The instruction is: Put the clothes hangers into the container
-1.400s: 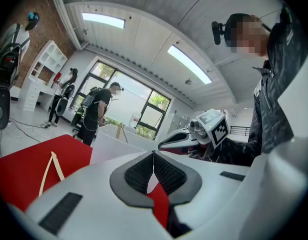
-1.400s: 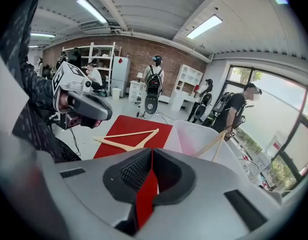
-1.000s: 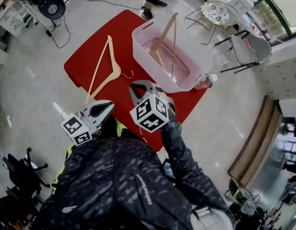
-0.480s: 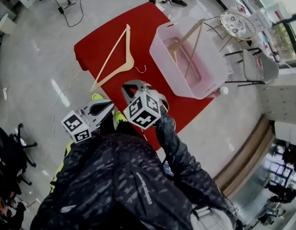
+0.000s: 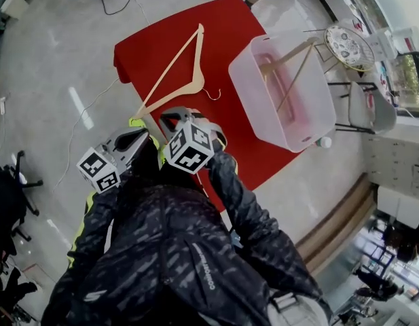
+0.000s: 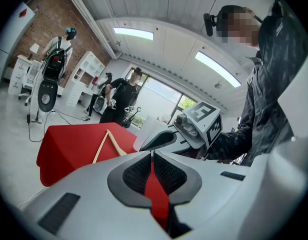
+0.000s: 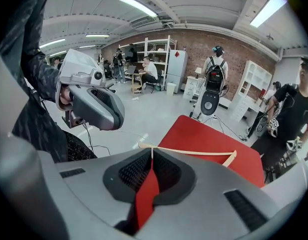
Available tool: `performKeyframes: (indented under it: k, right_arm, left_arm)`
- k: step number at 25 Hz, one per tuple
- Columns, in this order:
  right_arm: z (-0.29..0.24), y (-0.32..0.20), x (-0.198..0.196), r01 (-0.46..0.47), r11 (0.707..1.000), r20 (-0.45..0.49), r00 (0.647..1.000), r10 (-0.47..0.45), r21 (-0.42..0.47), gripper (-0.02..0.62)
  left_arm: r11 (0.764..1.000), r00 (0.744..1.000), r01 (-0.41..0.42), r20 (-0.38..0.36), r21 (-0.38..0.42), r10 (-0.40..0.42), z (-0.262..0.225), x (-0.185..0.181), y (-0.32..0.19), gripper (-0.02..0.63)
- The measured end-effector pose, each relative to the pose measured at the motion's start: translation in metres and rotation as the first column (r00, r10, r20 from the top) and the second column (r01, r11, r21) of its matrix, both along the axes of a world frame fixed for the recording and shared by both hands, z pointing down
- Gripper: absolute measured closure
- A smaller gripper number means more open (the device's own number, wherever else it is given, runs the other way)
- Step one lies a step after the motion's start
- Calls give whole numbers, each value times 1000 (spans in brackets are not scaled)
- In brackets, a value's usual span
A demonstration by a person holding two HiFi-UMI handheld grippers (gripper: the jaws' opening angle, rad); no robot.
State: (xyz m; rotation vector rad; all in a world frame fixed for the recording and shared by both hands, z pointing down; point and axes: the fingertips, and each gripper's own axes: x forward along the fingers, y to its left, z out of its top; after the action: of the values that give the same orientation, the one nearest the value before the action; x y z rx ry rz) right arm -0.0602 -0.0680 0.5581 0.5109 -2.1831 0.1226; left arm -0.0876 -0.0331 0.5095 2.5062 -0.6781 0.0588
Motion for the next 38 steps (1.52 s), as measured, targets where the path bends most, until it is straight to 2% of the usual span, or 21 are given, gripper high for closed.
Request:
performKeyframes:
  k: [3,11,16,20,24,29,32,35,38]
  right_arm:
    - [12,-2,-18,49,999,-22,999,-49,-18,573]
    - [54,-3,-45,141,990,-103,984,-144,-30,408]
    - [87,-5,-64,213,977,-194,957,-214,-25,359]
    - [109,-10,-74,265,964,-245,934,-261,-19,342]
    - [125,-35,-60,313,950,-287,910,-300,0,337]
    - [151,-40,-56,380,924,-380,860,-341,31,337]
    - [152,-47,-59,400,912,-401,854,-333,95,337]
    - [142,-58,-69,423,882,-401,859,-318,208,337]
    - [144,-62,-73,447,861,-428,846,-319,243,337]
  left_arm:
    - [1000,999,27,21,-4,-27,10,-14,-10,594]
    - [995,996,84,25,-49,-83,37,-42,-14,594]
    - [990,993,117,5,-73,-117,51,-64,-17,594]
    - [986,990,138,-8,-96,-140,61,-74,-26,594]
    - [982,989,148,-12,-115,-151,68,-59,-53,594]
    - [977,985,163,-30,-136,-169,77,-62,-58,594]
    - [975,983,171,-36,-143,-178,80,-65,-59,594]
    - [971,981,184,-39,-153,-192,83,-68,-61,594]
    - [968,979,192,-44,-161,-201,86,-70,-60,594]
